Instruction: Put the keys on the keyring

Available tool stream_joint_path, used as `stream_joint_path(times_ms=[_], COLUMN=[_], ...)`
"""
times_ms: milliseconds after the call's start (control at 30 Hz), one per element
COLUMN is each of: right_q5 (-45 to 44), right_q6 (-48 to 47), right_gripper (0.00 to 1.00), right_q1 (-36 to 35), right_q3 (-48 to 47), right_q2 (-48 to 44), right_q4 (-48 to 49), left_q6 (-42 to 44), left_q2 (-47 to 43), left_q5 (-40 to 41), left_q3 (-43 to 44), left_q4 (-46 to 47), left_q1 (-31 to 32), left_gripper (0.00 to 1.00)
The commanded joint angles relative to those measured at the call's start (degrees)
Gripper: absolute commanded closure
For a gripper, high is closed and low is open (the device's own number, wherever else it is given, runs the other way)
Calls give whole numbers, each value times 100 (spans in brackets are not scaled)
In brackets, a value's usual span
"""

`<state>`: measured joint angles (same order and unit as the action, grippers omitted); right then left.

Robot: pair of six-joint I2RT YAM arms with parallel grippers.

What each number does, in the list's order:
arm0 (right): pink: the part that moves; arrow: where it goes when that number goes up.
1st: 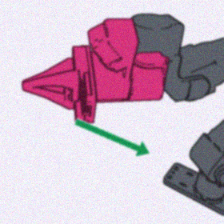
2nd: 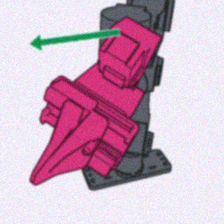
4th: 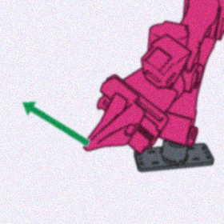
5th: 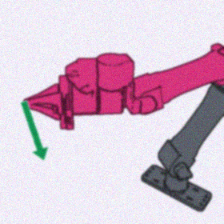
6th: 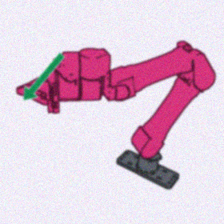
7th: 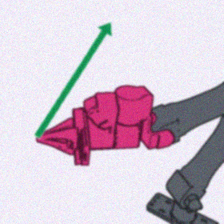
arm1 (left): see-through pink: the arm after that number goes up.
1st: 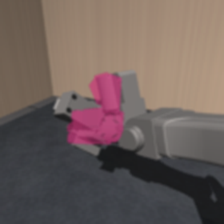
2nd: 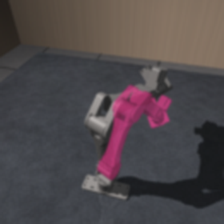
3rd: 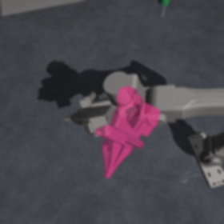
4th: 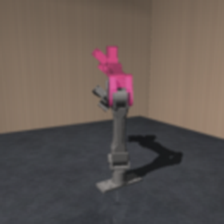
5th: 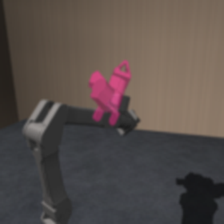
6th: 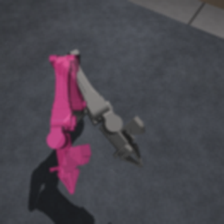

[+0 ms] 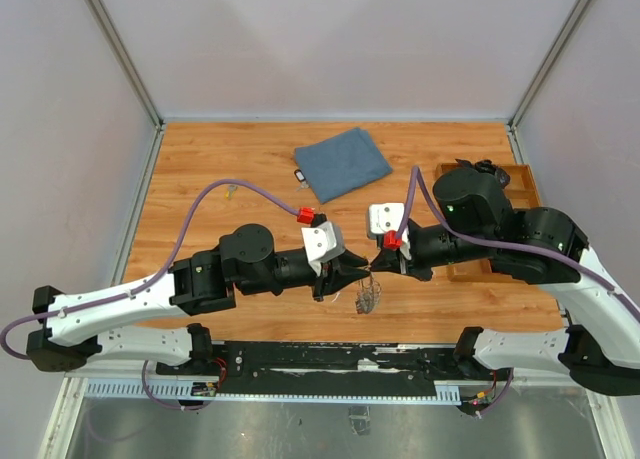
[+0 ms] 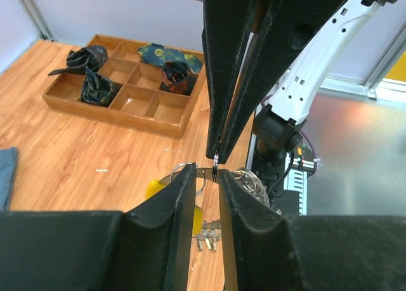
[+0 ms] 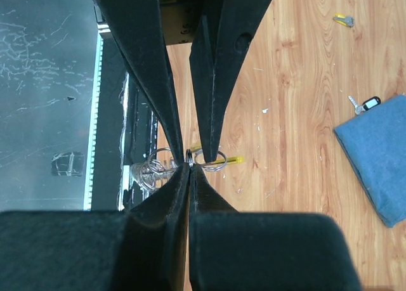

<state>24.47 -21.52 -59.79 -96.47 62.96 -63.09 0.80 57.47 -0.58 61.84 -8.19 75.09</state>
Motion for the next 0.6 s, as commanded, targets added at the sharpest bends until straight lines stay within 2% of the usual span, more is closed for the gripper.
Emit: stream_joint_path(times_ms=[0,133,167,300,400,467,567], right_q5=[150,155,155,214,156,140,342], right_q6=[-91,-96,-91,-100,-66,50,340], right_gripper=[100,100,100,96,80,72,68], right_q1=[-182,-182,-188,-191,-191,-191,-191], right_q3=[32,97,105,196,448,760,1542], right_q2=[-88,-93,-98,-262,-592,-941,-1564], right_q4=[224,244,258,462,1037,1603,2839], left_q6=[-28,-19,-20,-72,-190,-339,-589], left_q2=[40,45,33,-101,-313,-462,-706], left_q5=[-98,-114,-113,-117,-185,-321,-490], left_q3=[7,33,33,-52,-216,-355,-630], left_q4=[242,255,256,391,671,917,1410], left_q1=[-3,-3,-3,-3,-3,-2,-3], left_gripper=[77,97,99,100,99,99,99])
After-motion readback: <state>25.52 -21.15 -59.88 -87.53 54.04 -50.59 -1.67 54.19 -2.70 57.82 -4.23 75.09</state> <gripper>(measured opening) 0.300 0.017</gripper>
